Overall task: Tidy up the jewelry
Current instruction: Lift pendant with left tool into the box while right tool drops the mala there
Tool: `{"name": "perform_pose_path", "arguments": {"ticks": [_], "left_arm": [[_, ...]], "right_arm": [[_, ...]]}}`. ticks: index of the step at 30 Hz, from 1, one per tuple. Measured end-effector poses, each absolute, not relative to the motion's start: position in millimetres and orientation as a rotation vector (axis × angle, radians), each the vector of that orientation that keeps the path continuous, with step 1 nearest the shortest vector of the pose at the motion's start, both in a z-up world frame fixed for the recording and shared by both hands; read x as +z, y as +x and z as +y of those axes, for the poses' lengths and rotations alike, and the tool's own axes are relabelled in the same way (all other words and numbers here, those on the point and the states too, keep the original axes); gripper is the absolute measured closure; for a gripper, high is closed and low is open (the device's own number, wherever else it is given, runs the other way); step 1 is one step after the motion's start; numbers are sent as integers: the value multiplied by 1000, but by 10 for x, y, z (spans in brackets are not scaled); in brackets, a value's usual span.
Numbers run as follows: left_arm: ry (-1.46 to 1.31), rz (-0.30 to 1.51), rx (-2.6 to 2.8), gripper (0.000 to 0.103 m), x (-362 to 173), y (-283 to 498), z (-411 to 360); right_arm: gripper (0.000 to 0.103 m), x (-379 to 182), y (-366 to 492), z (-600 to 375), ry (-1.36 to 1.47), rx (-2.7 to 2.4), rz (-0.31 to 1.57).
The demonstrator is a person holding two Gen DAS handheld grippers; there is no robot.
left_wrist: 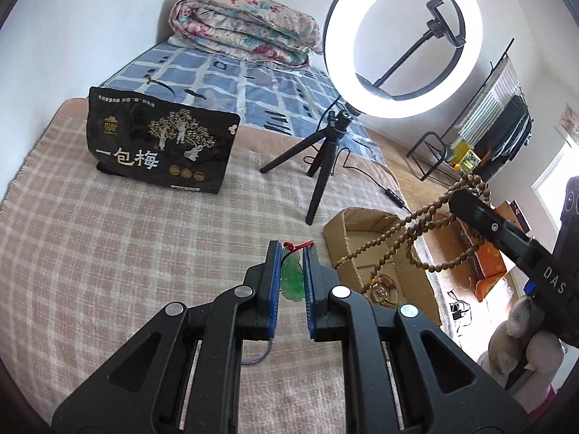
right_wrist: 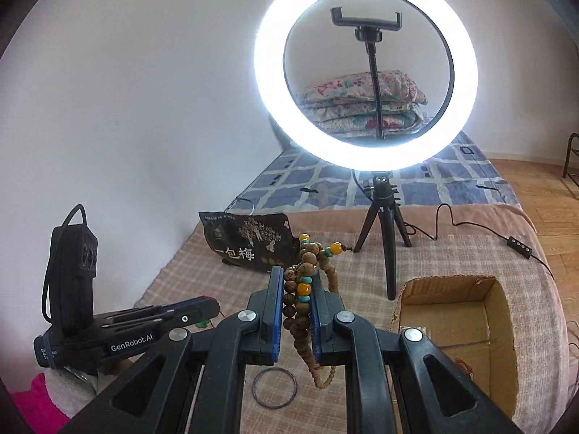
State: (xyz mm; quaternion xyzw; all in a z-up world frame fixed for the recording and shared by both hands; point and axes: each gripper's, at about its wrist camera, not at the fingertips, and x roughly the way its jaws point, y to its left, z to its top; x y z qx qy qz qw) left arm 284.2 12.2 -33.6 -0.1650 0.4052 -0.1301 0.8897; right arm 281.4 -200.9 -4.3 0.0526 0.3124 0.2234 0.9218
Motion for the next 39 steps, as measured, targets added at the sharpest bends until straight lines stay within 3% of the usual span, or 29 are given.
{"name": "perform_pose_path", "arguments": {"ticks": [14,39], "left_arm": [[-305,852,-414,93,-311,2763,-630],[-272,962,-582,93,-701,2821,-1763]], "right_arm": [[93,187,2750,-2678,156,332,571],[92,-283,2833,-3656,191,183,692]]}}
